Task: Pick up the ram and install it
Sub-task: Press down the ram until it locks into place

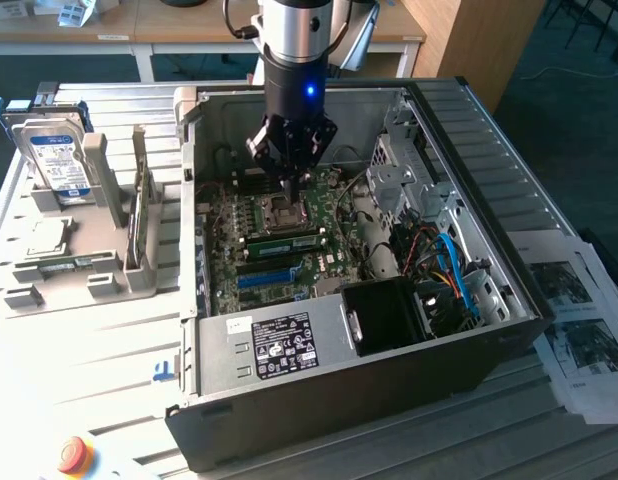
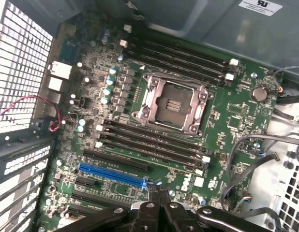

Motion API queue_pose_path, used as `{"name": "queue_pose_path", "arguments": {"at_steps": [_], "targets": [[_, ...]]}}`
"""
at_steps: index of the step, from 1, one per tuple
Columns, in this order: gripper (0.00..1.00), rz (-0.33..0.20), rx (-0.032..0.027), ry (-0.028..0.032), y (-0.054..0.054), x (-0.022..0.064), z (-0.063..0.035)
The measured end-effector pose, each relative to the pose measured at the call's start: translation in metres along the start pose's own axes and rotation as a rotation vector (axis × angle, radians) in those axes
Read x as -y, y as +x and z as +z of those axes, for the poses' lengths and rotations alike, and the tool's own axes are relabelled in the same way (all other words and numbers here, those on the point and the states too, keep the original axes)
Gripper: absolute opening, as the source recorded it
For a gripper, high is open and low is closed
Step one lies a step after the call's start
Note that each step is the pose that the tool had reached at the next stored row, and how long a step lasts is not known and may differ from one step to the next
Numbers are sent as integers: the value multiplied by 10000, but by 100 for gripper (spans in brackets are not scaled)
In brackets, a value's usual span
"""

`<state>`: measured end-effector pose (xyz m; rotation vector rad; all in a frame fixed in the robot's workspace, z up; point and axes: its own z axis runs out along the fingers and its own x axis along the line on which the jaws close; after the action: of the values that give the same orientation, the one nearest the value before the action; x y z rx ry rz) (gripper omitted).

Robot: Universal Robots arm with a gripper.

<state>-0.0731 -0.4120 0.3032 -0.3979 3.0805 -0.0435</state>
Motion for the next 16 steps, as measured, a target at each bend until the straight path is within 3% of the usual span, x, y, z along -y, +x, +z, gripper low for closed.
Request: {"name": "queue_pose_path", "arguments": {"at_steps": [2,3,8,16], "targets": [[10,0,-98,-50,0,0,1],[10,0,-116,-55,0,0,1],[10,162,-123,-50,0,0,1],[10,1508,-162,-17,0,0,2]]}}
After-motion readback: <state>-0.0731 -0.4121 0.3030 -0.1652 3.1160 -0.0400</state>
